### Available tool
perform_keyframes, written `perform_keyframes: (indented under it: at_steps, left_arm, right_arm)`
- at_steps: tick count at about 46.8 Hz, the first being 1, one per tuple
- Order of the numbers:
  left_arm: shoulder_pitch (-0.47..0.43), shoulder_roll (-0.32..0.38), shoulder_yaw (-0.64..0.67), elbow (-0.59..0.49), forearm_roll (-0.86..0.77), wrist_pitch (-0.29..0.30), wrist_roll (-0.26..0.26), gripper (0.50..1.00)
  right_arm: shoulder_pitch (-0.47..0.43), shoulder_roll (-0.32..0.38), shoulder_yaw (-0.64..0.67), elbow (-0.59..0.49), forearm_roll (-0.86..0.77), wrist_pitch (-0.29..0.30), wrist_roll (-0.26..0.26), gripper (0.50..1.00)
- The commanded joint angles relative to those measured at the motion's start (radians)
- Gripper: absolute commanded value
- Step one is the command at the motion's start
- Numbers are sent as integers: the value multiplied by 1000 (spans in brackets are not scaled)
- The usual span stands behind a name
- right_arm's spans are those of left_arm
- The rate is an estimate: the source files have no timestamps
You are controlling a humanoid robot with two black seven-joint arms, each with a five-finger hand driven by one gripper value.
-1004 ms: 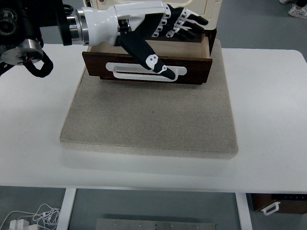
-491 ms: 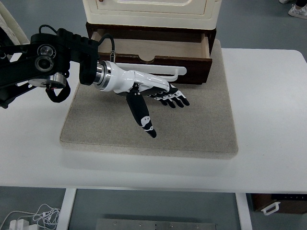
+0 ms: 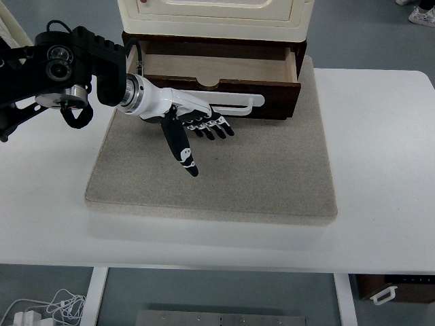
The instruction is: Close the drawer under the combination cabinet
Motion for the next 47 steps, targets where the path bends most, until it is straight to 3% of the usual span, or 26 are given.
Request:
perform_keyframes:
  at_steps: [1, 21, 47]
  left_arm:
    - [-4, -1, 0, 12, 1, 0, 5, 996]
    - [-13, -79, 0, 91, 2, -2, 20, 996]
    - [-36, -116, 0, 186, 11, -2, 21, 996]
  right_arm:
    - [0, 0, 0, 0, 0, 0, 0, 952]
    - [0, 0, 0, 0, 0, 0, 0, 952]
    - [0, 0, 0, 0, 0, 0, 0, 952]
